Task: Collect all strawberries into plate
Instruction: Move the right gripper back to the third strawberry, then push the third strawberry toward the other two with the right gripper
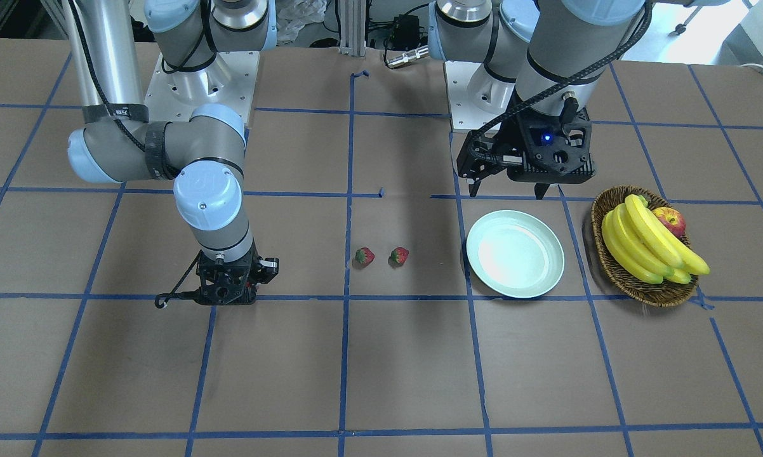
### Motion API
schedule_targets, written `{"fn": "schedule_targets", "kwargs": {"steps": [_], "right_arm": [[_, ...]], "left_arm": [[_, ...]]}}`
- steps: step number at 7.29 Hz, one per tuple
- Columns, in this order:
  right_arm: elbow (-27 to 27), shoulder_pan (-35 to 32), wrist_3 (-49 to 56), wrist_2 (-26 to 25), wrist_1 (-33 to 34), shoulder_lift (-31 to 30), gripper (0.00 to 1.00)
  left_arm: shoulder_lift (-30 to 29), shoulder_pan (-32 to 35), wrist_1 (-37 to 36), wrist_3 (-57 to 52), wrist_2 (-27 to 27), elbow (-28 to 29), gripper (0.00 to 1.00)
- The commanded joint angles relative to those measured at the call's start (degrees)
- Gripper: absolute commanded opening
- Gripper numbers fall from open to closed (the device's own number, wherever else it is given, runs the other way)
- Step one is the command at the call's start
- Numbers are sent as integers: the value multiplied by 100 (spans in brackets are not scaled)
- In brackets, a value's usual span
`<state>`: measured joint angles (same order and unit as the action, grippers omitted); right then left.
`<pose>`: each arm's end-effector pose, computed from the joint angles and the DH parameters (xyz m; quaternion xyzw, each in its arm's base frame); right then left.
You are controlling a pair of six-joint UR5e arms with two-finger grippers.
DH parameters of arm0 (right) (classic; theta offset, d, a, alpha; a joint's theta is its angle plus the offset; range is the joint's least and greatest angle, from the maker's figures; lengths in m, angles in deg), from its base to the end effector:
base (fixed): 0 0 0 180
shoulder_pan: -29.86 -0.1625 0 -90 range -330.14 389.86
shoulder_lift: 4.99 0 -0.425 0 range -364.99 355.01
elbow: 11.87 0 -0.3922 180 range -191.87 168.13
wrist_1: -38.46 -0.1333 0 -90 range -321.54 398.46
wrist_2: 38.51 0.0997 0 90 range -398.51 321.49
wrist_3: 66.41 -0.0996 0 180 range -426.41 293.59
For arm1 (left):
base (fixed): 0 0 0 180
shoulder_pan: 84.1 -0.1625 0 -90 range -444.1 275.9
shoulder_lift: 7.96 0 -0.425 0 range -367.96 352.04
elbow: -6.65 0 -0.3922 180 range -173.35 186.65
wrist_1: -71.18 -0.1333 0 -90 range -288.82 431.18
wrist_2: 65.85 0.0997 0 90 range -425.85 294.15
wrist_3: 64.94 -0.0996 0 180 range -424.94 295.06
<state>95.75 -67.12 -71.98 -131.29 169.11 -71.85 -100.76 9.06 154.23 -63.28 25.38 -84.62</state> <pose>0.1960 -0.5438 0.1976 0.0123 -0.9996 0.0017 0.0242 -0.1594 -0.5085 0.4647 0.0128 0.9995 -0.0256 0.0097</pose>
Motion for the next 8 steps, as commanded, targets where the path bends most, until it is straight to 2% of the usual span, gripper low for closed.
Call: {"fn": "schedule_targets", "kwargs": {"steps": [1,3,5,6,8], "right_arm": [[-178,-136,-356,241,143,-54,0],[-722,-984,-1896,603,154,15,0],[-979,-2065,-3252,875,223,260,0],[-1005,-2331,-3457,1276,241,270,0],[-1005,-2395,-3547,1656,408,479,0]], "left_arm": [[8,0,1,0,0,-5,100],[8,0,1,0,0,4,100],[8,0,-8,9,0,12,100],[16,0,-8,9,-9,21,100],[16,0,1,9,-18,39,100]]}}
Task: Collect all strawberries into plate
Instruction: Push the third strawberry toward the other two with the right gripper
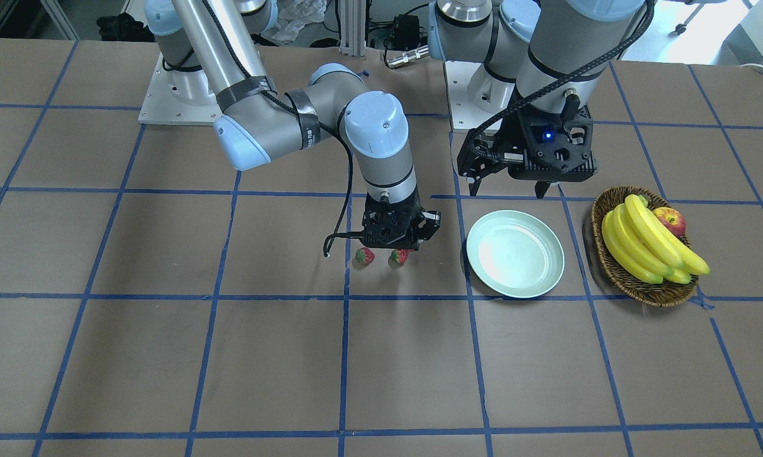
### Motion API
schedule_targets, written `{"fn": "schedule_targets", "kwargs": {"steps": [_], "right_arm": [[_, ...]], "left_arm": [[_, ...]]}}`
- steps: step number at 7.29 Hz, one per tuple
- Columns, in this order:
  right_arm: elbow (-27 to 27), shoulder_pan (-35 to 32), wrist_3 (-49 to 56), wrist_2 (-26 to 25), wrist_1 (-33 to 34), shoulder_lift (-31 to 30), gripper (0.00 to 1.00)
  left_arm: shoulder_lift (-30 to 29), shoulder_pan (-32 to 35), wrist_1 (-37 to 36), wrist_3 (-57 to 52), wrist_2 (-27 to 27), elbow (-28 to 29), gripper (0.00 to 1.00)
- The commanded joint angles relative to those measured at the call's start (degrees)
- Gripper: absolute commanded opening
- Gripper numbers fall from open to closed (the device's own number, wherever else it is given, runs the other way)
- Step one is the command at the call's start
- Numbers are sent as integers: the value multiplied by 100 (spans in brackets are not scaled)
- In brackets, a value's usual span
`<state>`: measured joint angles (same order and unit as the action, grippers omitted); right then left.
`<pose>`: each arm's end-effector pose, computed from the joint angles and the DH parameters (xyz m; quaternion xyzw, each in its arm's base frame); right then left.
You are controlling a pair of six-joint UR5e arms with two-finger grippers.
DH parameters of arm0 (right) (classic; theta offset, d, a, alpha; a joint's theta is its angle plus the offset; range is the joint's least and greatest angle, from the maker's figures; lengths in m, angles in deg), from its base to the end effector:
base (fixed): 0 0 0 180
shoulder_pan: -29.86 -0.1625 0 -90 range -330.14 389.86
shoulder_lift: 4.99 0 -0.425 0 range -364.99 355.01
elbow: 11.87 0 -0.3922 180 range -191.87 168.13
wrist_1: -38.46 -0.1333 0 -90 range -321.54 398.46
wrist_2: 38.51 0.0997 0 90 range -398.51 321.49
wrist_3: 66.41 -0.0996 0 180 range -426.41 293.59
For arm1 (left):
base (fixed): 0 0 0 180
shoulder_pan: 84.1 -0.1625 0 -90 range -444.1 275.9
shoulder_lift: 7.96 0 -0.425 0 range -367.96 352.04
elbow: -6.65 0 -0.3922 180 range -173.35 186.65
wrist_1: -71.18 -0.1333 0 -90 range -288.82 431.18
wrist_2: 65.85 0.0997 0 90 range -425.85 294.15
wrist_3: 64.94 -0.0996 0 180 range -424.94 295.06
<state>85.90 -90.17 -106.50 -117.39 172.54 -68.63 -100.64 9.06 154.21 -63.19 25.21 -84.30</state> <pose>0.4465 -0.4678 0.2442 0.0786 0.9885 -0.0152 0.1286 -0.1597 -0.5086 0.4686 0.0120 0.9995 -0.0295 0.0080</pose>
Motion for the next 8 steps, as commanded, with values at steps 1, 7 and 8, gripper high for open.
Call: {"fn": "schedule_targets", "kwargs": {"steps": [1,7,8], "right_arm": [[-4,-108,-96,390,153,333,0],[-30,-30,308,147,295,275,100],[135,66,274,-925,320,-75,100]], "left_arm": [[5,0,3,0,-1,-10,100],[13,-9,3,-17,8,7,100],[13,-9,3,-17,8,7,100]]}}
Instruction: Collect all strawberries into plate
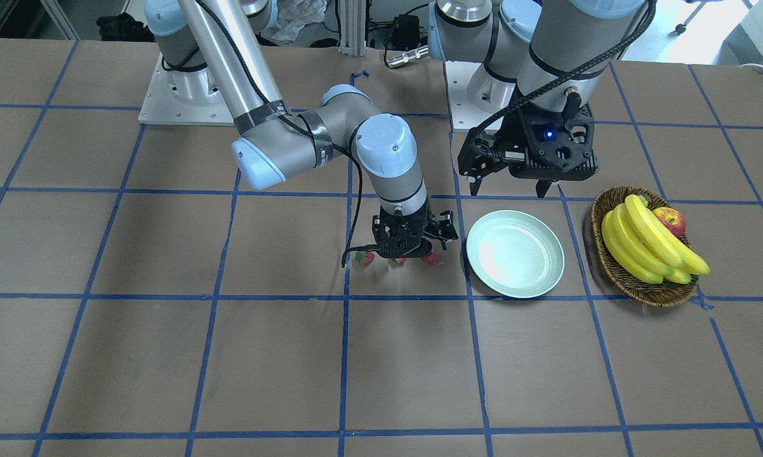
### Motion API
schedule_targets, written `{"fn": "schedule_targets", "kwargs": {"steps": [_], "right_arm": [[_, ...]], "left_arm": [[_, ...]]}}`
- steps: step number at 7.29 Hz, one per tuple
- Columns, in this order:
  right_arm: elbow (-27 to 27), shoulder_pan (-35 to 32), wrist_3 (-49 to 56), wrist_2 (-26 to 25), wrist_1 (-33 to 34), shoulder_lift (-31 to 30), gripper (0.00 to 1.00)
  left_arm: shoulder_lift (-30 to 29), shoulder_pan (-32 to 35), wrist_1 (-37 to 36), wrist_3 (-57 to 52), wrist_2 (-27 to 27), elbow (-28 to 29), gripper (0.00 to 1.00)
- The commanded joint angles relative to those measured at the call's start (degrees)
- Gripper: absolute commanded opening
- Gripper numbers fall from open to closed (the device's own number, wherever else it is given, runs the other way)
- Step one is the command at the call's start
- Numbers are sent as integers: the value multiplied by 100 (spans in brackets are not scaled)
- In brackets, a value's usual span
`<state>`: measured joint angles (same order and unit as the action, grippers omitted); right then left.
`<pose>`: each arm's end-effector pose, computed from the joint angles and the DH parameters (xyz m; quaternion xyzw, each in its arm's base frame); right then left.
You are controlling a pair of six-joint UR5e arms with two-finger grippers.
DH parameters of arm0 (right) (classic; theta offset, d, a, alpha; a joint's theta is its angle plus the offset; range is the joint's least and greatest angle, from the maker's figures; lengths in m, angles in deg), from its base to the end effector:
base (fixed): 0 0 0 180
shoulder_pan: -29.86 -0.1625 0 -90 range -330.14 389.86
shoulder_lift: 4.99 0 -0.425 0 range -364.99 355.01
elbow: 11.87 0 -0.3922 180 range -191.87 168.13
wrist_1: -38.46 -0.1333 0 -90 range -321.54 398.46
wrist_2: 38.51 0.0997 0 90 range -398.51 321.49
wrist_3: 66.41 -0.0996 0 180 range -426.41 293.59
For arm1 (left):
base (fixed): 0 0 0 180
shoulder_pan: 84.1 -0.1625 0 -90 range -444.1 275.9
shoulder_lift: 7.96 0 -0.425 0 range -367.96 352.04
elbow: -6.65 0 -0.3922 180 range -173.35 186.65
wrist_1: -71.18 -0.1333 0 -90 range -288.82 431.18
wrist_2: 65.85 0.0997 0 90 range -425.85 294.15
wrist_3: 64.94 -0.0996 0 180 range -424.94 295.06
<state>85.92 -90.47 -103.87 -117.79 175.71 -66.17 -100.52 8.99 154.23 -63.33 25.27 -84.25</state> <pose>0.4521 -0.4721 0.2232 0.0530 0.9900 -0.0248 0.1287 -0.1590 -0.5082 0.4701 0.0126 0.9994 -0.0308 0.0085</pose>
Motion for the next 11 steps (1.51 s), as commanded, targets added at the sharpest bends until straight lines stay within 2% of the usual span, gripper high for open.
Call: {"fn": "schedule_targets", "kwargs": {"steps": [1,2,3,4,5,6,7,8,9,11], "right_arm": [[222,619,28,-1079,543,-394,100],[223,1147,402,-1072,366,-490,100],[232,1526,1293,-1177,-506,-656,100],[371,1800,1763,-1534,-733,-1015,100],[712,2029,2351,-2086,-657,-1201,100],[890,2344,2740,-2161,-638,-1281,100],[770,2582,2944,-1744,-838,-1386,100],[577,2767,3381,-1001,-1162,-1640,100],[357,2908,3498,-985,-1609,-1825,100],[-362,2980,3735,-932,-3442,-2168,100]], "left_arm": [[1,-1,1,-3,2,20,100],[-8,-10,1,-3,2,29,100],[1,-1,1,-3,11,-24,100],[-8,-1,-8,-3,11,-24,100],[-8,-1,-8,-3,11,-33,100],[-16,-1,-8,-3,11,-33,100],[-16,-1,-8,-3,11,-33,100],[-16,-1,-8,-3,11,-33,100],[-16,-1,-8,-3,11,-42,100],[-16,-1,-8,-3,11,-42,100]]}}
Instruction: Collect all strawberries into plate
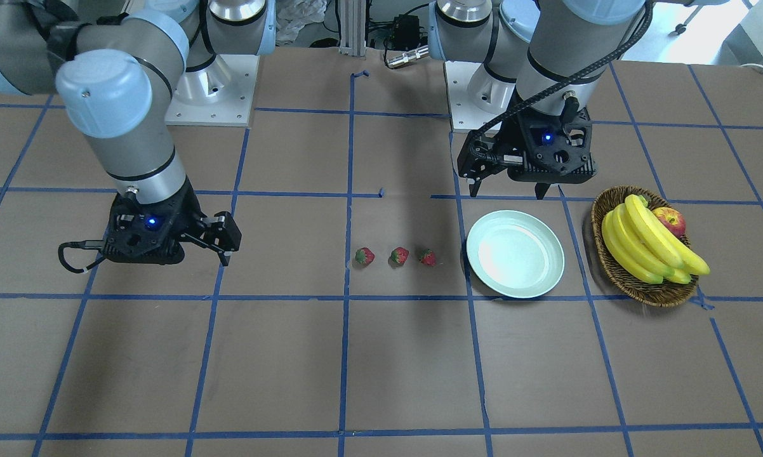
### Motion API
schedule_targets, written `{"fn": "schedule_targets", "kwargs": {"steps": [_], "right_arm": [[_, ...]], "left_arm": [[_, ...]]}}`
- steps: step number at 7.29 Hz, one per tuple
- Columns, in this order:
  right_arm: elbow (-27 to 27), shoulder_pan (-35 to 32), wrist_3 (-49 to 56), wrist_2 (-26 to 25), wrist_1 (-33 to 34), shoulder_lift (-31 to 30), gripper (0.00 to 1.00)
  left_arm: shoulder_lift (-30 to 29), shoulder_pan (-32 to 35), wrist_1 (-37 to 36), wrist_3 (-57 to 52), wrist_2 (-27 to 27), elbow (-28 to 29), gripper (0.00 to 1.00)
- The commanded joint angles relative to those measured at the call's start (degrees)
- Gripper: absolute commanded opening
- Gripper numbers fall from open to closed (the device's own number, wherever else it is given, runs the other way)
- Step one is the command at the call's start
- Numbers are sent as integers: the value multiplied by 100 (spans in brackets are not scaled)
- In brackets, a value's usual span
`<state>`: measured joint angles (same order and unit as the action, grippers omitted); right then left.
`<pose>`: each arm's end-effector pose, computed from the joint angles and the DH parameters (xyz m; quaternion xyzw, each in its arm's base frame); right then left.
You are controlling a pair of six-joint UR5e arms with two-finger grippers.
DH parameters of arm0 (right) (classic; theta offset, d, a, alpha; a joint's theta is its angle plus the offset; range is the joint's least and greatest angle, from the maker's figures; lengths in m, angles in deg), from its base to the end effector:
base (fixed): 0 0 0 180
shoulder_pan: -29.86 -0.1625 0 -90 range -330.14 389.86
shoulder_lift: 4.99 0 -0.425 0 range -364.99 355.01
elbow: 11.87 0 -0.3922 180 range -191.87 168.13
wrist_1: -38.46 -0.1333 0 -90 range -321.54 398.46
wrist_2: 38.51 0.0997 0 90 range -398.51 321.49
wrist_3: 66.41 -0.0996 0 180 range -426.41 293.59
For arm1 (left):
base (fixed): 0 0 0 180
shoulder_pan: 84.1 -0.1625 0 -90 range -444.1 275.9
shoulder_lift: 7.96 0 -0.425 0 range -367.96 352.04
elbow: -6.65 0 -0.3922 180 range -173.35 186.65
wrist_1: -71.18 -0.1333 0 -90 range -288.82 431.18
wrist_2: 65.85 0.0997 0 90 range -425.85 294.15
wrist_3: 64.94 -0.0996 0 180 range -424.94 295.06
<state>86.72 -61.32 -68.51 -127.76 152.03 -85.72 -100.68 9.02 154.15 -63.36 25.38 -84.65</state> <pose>0.1459 -0.5480 0.3725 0.0077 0.9987 -0.0496 0.0080 -0.1591 -0.5083 0.4653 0.0132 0.9995 -0.0267 0.0096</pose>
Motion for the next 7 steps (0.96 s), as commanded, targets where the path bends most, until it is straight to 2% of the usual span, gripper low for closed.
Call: {"fn": "schedule_targets", "kwargs": {"steps": [1,2,4,5,6,7], "right_arm": [[-741,47,514,22,-1944,-424,100],[-962,47,561,5,-2353,-591,100],[-999,73,553,-380,-2392,-672,100],[-990,56,544,-391,-2401,-716,100],[-1008,56,553,-417,-2384,-733,100],[-1008,65,535,-374,-2349,-768,100]], "left_arm": [[0,5,0,9,0,-2,100],[-9,5,9,9,0,-11,100],[-52,5,0,17,0,15,100],[-209,22,-96,78,-52,16,100],[-324,110,-549,79,-183,-193,97],[-343,267,-1215,105,-219,-796,96]]}}
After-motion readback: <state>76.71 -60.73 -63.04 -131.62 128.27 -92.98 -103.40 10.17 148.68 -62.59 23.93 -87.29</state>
